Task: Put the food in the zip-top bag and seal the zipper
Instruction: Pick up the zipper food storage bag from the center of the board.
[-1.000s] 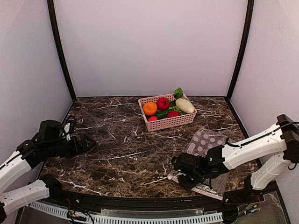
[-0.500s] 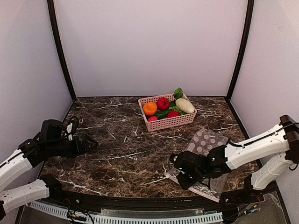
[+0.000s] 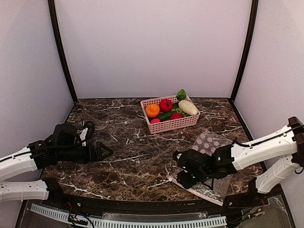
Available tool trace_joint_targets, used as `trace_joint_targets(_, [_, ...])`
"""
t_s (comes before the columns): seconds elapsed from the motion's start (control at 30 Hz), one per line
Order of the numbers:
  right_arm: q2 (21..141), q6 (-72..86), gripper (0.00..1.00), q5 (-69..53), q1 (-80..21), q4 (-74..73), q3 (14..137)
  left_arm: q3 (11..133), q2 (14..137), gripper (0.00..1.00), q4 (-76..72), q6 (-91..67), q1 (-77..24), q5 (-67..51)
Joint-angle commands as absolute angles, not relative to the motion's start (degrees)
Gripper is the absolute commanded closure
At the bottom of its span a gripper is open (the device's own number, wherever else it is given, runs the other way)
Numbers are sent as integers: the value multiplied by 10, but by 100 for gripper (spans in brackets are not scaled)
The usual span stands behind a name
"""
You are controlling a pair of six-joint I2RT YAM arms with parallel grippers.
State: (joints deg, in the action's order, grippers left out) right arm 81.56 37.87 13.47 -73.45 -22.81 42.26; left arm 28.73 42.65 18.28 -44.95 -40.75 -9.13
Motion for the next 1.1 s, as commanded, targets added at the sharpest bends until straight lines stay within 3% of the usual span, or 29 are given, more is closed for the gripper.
trace_joint_targets(0.0, [841, 389, 54, 167, -730, -262, 451, 280, 448, 0, 135, -468, -428, -68])
trace_joint_targets(0.2, [880, 376, 43, 169, -730, -262, 467, 279, 456, 0, 126, -469, -432, -68])
trace_joint_targets(0.5, [925, 364, 41, 167, -728, -253, 474, 274, 443, 0, 126, -474, -433, -70])
trace_joint_targets(0.6, [931, 370, 47, 170, -727, -252, 468, 273, 441, 0, 126, -474, -433, -70])
trace_joint_targets(1.07, [924, 380, 95, 141, -710, -190, 438, 275, 451, 0, 126, -473, -435, -75])
